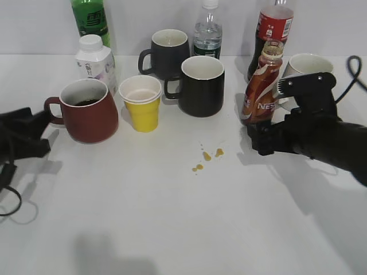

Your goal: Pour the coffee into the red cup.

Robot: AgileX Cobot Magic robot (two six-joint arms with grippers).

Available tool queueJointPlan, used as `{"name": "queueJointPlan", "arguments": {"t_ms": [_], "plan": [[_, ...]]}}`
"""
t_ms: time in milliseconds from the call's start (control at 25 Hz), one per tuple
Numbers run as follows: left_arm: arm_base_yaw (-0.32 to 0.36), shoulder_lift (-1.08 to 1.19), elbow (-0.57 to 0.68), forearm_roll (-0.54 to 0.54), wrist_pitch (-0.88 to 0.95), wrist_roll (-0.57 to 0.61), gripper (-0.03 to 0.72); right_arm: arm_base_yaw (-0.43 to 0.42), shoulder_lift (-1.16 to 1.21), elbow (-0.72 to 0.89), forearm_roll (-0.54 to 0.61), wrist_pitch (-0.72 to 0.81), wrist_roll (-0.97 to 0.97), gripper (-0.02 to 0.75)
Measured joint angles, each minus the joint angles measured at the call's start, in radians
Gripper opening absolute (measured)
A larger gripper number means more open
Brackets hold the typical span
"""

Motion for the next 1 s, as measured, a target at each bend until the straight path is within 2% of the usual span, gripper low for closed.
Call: {"name": "queueJointPlan", "arguments": {"t_ms": [280,440,680,880,1000], "plan": [[0.000,-0.248,0.008,-0.002,0.326,-0.102,0.313,0.000,-0.205,-0.001,0.000,0.283,0.003,0.634],[0.000,-0.421,-0.003,-0.002,0.572,-0.144,0.313,0.000,-0.324,-0.036,0.025,0.547,0.004,0.629],[0.000,-0.654,-0.166,-0.023,1.294,-0.151,0.313,0.000,-0.505,-0.066,0.008,0.907,0.007,0.627],[0.000,-0.842,-0.325,-0.081,1.866,-0.148,0.313,0.000,-0.660,-0.067,-0.124,1.180,0.115,0.615],[0.000,-0.998,-0.364,-0.101,2.138,-0.078,0.313,0.000,-0.760,-0.067,-0.239,1.372,0.210,0.605]]}}
